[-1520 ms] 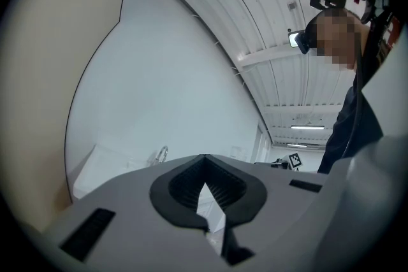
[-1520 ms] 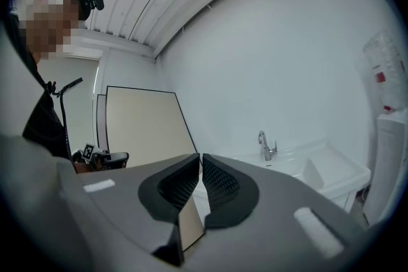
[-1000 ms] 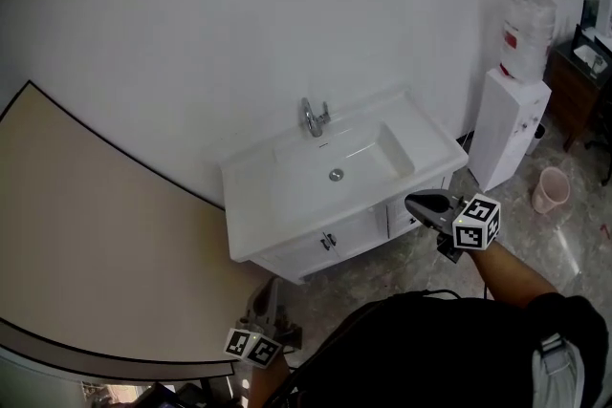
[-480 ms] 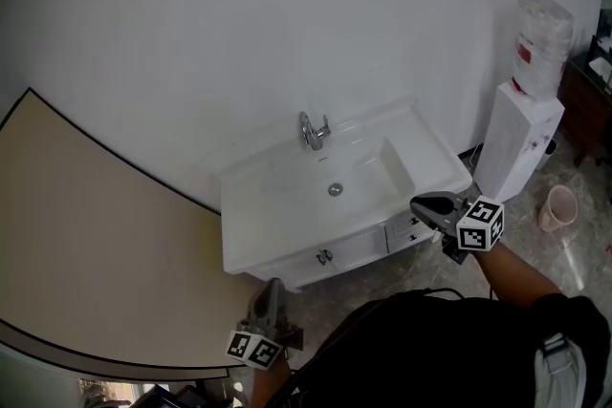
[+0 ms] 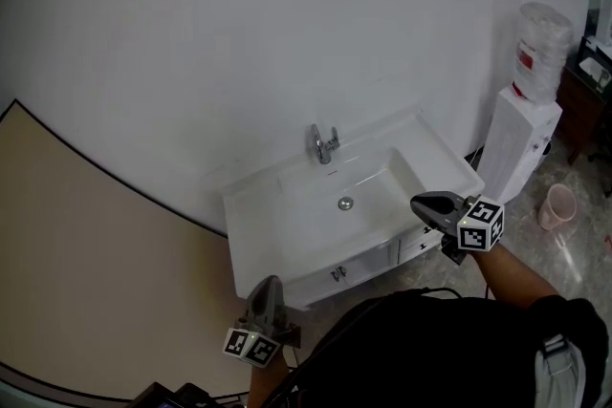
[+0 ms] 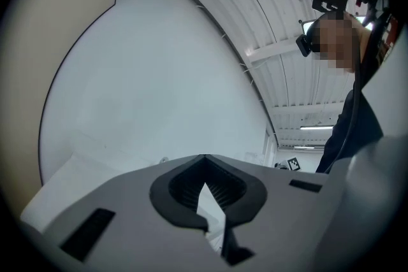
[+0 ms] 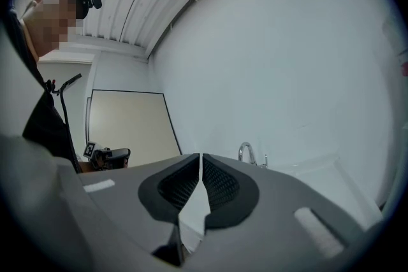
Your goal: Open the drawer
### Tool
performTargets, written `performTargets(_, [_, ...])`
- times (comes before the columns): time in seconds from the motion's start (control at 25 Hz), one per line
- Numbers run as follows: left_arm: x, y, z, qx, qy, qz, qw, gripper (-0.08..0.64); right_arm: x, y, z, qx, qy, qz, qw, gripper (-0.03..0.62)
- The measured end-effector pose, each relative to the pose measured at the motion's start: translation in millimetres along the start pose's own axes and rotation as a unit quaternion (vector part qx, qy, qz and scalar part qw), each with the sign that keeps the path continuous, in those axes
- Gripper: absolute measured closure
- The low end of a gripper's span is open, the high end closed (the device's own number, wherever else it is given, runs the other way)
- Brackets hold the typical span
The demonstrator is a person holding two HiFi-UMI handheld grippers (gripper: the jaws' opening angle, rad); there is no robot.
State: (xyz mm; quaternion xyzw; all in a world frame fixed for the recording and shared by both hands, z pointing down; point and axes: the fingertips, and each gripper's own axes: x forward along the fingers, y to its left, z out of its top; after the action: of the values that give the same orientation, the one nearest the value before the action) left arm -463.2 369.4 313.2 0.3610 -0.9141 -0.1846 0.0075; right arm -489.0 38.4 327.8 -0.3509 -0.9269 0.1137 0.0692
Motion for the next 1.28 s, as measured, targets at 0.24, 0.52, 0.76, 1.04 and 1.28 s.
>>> performTargets(0.24, [4.2, 67.4, 32.2, -0.003, 0.008, -0.019, 0.9998, 0.568, 64.1, 17.0, 7.4, 0.007, -0.009, -0.018, 1.000, 0.588])
performTargets(0.52, [15.3, 127.8, 33.9, -0.018, 0.028, -0.035, 0.9988, 0.568, 118.6, 24.3, -3.9, 0.011, 0.002, -0.032, 0.999, 0.588])
performTargets(0.76, [44.2, 142.2, 21.6, -0.028, 0.039, -0.033, 0.9983, 0.569, 127.6, -3.9, -9.3, 0.019, 0.017, -0.035, 0.999, 0.588])
performTargets(1.04, [114.5, 114.4, 0.1, -0.027, 0.048, -0.012, 0.9984, 0.568, 128.0, -86.0, 10.7, 0.028, 0.014, -0.005, 0.999, 0.588])
performTargets(1.28, [176.8, 79.0, -13.3, -0.012, 0.036, 0.006, 0.9993, 0.568, 126.8, -151.9, 31.0, 0.020, 0.015, 0.039, 0.999, 0.588])
